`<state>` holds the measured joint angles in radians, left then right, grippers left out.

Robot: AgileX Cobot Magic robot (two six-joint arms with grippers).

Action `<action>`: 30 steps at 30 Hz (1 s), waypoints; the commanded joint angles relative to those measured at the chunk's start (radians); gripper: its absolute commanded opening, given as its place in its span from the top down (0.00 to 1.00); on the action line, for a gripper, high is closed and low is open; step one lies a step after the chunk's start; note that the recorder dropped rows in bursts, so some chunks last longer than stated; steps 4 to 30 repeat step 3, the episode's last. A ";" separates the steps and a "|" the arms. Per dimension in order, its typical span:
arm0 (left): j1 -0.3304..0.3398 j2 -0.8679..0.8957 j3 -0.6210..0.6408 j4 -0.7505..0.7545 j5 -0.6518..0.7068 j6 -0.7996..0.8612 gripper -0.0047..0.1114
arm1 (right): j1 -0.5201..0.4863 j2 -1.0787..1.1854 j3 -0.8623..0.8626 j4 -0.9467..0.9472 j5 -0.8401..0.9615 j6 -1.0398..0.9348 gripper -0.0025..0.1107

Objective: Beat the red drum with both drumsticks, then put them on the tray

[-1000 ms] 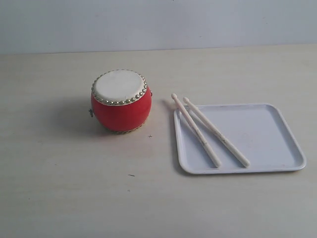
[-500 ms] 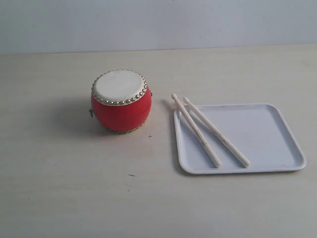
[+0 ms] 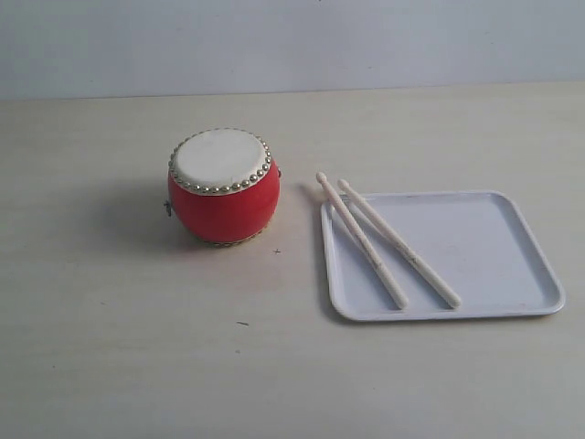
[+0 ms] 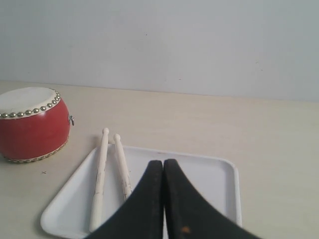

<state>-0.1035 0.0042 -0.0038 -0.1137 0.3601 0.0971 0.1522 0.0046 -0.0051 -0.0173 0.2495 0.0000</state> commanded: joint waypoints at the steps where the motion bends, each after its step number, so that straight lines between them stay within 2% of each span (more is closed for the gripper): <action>1: 0.002 -0.004 0.004 -0.001 -0.006 0.002 0.96 | -0.004 -0.005 0.005 -0.008 0.000 0.000 0.98; 30: 0.002 -0.004 0.004 -0.001 -0.006 0.002 0.96 | -0.004 -0.005 0.005 -0.008 0.000 0.000 0.98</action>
